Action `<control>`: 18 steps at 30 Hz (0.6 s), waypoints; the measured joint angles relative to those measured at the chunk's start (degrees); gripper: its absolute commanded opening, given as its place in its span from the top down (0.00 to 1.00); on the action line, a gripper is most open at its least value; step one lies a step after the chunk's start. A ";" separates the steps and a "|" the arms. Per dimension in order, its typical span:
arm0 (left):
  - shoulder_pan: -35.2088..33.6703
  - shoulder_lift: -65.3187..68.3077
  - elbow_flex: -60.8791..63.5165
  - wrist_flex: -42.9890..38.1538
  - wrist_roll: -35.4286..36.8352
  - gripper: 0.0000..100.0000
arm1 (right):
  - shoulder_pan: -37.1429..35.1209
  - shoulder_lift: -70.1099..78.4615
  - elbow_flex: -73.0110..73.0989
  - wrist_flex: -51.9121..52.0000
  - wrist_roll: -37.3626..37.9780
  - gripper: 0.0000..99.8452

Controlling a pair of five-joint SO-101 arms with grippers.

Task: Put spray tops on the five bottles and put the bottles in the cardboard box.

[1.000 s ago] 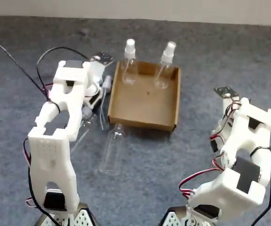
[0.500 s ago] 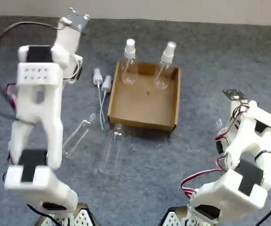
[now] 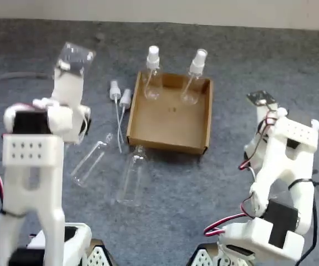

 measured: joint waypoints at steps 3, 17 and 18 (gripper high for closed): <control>0.00 -6.95 11.08 -5.10 0.00 1.00 | -1.05 1.23 -4.31 0.00 -0.88 0.64; 0.00 -16.35 27.69 -12.13 0.35 1.00 | -0.53 34.20 -38.24 13.98 1.85 0.71; 0.00 -16.35 27.69 -12.31 0.35 1.00 | -0.09 35.60 -39.12 14.15 2.02 0.71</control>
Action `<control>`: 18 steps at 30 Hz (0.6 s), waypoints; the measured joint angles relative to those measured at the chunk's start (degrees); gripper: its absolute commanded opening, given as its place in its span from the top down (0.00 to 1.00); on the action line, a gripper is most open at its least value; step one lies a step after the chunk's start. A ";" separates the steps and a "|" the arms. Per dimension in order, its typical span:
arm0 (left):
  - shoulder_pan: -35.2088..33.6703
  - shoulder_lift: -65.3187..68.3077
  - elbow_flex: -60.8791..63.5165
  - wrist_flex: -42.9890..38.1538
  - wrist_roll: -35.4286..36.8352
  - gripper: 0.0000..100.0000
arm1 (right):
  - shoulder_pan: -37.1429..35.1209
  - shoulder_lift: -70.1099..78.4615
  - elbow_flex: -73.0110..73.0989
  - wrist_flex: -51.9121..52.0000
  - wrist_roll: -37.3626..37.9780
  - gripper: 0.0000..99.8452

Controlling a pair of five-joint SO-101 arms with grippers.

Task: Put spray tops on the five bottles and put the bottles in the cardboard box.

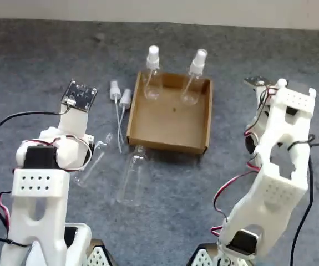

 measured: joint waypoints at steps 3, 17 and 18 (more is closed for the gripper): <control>0.00 0.00 0.00 0.00 0.00 1.00 | 1.58 2.11 -0.88 1.93 2.11 0.71; 0.00 0.00 0.00 0.00 0.00 1.00 | 2.02 2.81 -1.23 2.11 1.93 0.86; 0.00 0.00 0.00 0.00 0.00 1.00 | 2.02 2.81 -1.23 2.11 1.85 0.89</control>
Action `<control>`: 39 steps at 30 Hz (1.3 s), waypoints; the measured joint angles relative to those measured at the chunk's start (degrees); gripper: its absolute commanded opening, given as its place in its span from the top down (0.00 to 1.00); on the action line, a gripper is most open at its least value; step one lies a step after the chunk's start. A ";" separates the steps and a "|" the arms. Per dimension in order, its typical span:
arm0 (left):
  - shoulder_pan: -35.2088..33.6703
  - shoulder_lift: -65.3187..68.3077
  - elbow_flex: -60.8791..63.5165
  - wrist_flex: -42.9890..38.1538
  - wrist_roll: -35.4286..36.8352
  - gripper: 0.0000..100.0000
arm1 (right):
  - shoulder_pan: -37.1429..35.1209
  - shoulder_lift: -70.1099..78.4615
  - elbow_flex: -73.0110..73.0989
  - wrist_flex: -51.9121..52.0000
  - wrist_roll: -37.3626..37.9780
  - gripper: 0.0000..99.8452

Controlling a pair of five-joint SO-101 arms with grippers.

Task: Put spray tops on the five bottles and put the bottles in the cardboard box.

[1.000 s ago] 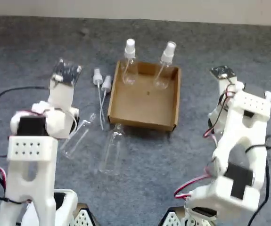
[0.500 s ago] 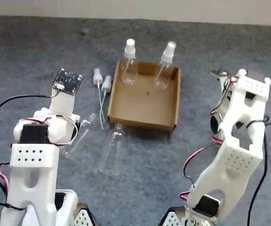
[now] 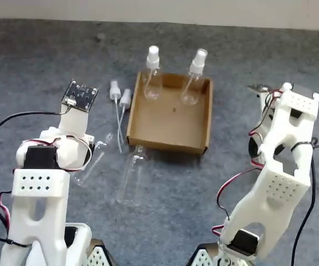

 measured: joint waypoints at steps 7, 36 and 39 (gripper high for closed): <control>0.00 0.00 0.00 0.00 0.00 1.00 | 0.88 0.00 -0.26 -0.18 -0.44 0.99; 0.00 -13.80 -30.33 9.85 23.74 1.00 | -54.33 -79.91 48.79 -23.30 -31.38 1.00; 0.00 -21.27 -29.45 6.77 27.43 1.00 | -59.34 -84.40 61.01 -31.82 -32.79 1.00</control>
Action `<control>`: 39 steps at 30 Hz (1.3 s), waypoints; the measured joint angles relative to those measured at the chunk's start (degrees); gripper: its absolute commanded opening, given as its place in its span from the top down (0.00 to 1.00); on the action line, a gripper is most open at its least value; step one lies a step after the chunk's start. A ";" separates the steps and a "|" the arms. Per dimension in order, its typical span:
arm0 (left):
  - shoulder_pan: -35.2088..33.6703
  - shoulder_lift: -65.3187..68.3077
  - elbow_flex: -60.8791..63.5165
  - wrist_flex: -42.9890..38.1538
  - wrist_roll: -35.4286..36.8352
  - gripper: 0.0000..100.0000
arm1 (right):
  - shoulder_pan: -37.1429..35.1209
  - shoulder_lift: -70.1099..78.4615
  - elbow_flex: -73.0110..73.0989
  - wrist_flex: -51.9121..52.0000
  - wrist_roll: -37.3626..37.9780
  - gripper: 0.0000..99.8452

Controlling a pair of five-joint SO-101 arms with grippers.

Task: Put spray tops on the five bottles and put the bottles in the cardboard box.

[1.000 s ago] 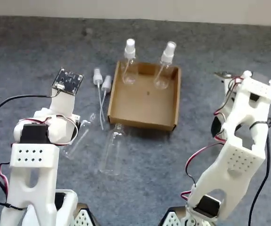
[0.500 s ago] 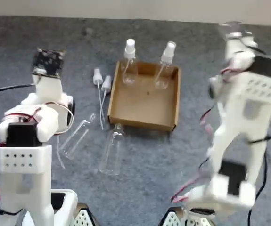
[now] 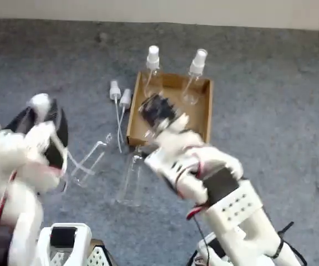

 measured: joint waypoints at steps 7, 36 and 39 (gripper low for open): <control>-0.18 -9.32 7.38 -12.66 6.24 1.00 | -10.55 -2.02 10.55 -13.54 -1.05 1.00; 3.43 -10.64 20.22 -20.92 7.03 1.00 | -14.42 -2.02 12.40 -17.76 -1.41 1.00; 3.25 -10.73 18.55 -17.85 7.03 1.00 | -14.42 -2.02 12.40 -17.76 -1.41 1.00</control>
